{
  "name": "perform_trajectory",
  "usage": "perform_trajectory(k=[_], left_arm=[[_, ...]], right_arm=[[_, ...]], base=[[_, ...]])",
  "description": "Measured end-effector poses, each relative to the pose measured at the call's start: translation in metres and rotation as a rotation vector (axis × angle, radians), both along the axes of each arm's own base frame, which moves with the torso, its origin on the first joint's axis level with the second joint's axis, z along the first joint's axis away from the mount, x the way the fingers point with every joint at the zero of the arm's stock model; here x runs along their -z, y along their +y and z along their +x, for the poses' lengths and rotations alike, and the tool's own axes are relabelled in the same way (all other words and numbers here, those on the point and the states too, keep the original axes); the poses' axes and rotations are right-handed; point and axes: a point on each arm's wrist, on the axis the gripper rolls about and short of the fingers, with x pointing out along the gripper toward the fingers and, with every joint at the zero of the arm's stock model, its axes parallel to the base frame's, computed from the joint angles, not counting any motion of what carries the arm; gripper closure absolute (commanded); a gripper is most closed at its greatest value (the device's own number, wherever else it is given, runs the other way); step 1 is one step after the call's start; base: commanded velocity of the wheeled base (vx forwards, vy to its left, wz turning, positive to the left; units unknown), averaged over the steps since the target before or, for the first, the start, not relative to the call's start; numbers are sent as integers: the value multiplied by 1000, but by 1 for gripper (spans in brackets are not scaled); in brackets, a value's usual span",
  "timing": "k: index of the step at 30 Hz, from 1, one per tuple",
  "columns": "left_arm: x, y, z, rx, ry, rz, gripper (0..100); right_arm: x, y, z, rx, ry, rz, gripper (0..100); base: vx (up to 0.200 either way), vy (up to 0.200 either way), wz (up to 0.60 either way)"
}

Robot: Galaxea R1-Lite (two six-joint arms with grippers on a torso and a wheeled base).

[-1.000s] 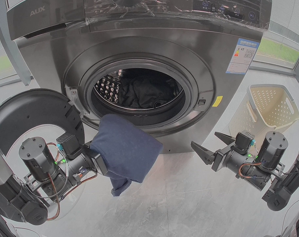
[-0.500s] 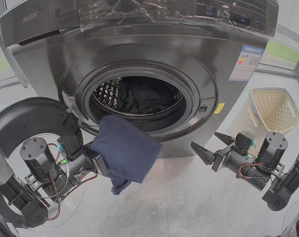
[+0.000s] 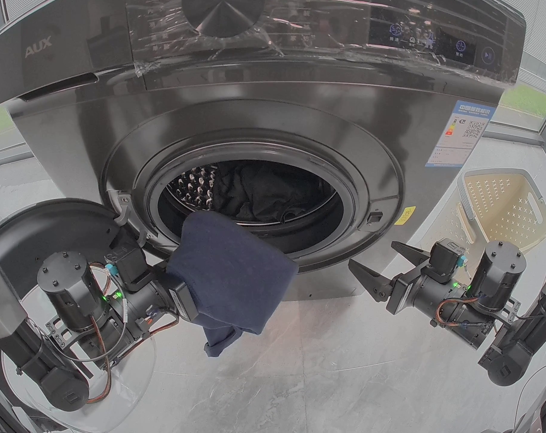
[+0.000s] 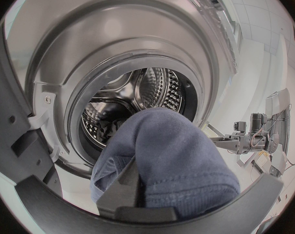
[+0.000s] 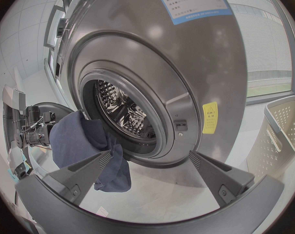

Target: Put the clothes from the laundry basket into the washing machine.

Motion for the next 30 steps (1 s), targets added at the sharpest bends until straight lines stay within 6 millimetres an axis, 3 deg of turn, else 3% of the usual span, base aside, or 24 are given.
perform_trajectory(k=[19,30], left_arm=[[-4,-5,5,0,-19,-11,100],[-10,-37,41,19,-92,-55,100]], right_arm=[[-1,0,-1,-3,-2,1,0],[2,8,-9,-44,8,-4,0]], base=[[0,0,0],[0,0,0]])
